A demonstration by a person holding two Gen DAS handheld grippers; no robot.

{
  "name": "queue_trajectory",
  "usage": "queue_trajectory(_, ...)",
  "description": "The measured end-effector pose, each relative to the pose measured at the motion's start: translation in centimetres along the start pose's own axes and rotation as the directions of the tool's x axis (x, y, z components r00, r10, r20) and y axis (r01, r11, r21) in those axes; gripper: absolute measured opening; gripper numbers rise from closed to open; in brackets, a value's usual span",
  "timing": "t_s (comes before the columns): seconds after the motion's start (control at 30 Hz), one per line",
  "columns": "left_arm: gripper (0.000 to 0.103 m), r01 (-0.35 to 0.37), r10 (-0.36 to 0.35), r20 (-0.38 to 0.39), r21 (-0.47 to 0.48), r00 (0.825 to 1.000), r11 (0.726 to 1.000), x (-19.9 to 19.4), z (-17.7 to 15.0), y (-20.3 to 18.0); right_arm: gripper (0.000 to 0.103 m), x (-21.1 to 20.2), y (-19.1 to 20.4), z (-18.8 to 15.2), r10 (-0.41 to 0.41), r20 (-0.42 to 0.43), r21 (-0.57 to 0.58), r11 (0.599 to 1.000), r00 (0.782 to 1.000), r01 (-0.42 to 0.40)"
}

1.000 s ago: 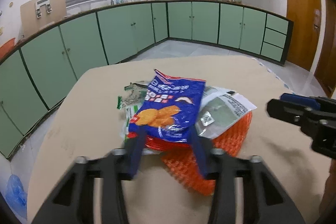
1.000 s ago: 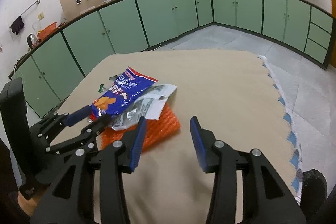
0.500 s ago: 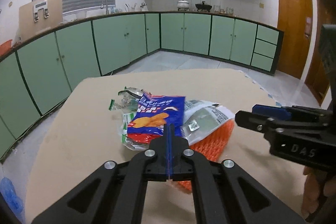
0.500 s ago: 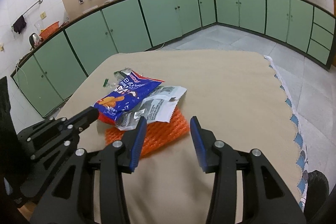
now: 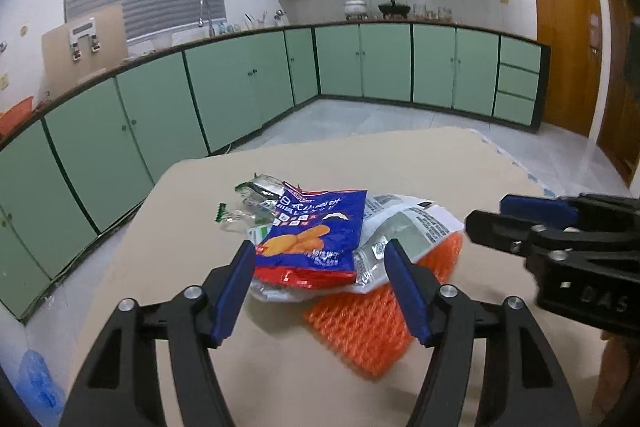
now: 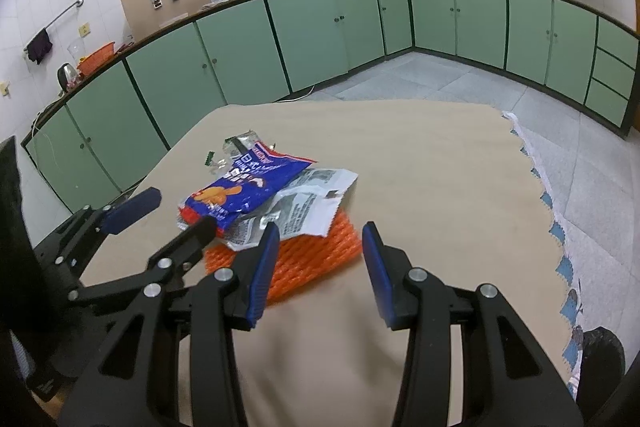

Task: Collect trash
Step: 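Grasp the blue snack bag with the left tool while the right tool grasps the clear wrapper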

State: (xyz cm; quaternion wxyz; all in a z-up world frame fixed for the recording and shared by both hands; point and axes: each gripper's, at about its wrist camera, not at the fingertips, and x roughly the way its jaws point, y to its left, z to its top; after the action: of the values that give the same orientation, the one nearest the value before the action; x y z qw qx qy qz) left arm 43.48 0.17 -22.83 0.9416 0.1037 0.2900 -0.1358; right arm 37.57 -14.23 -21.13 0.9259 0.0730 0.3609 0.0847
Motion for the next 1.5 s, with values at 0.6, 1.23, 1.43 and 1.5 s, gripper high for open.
queue_trajectory(0.6, 0.003, 0.073, -0.078, -0.033, -0.119, 0.996, 0.99, 1.6, -0.5, 2.7, 0.042, 1.0, 0.7, 0.2, 0.036, 0.012, 0.014, 0.999, 0.999, -0.036)
queue_trajectory(1.23, 0.002, 0.086, -0.084, 0.02, -0.141, 0.996, 0.986, -1.4, -0.8, 3.4, 0.042, -1.5, 0.0, -1.0, 0.058, 0.018, 0.037, 0.998, 0.998, -0.058)
queue_trajectory(1.43, 0.002, 0.082, -0.081, 0.016, -0.148, 0.997, 0.986, -1.3, -0.9, 3.7, 0.043, 1.0, 1.3, 0.3, 0.084, 0.014, 0.049, 0.995, 0.996, -0.084)
queue_trajectory(1.5, 0.002, 0.085, -0.083, 0.015, -0.151, 0.996, 0.985, -1.3, -0.9, 3.6, 0.043, 2.3, 1.2, 0.8, 0.089, 0.007, 0.074, 0.993, 0.996, -0.089)
